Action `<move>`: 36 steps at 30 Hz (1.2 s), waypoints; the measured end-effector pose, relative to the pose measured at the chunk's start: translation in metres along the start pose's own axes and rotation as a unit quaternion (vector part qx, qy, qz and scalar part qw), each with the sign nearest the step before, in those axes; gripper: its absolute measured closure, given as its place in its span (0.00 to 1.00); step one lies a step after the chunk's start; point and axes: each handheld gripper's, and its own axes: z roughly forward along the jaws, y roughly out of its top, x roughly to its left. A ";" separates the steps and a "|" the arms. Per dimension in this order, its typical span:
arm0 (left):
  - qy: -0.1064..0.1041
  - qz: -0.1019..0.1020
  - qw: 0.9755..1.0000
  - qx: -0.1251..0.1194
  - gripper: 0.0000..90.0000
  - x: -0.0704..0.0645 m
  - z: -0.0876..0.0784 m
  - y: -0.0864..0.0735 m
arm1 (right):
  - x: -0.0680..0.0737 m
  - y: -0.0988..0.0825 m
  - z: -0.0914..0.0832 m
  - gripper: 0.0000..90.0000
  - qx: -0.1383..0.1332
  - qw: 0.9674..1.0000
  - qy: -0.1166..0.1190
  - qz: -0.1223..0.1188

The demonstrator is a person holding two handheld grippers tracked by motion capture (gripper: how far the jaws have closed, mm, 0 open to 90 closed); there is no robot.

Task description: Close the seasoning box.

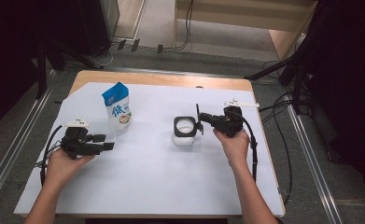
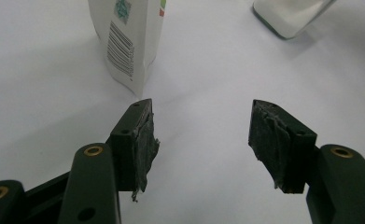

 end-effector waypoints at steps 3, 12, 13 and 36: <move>0.001 0.000 1.000 0.000 0.46 0.000 0.001 0.000 | 0.003 0.000 0.003 1.00 0.004 1.000 0.005 -0.003; 0.004 0.001 1.000 0.001 0.46 0.001 0.000 -0.001 | 0.015 -0.005 0.020 1.00 0.031 0.999 0.015 -0.022; 0.003 0.000 1.000 0.001 0.46 0.001 0.000 -0.001 | 0.016 -0.006 0.021 1.00 0.034 0.999 0.015 -0.022; 0.003 0.006 1.000 0.001 0.45 -0.001 0.002 0.000 | -0.002 -0.004 -0.002 0.67 0.019 0.998 -0.031 -0.054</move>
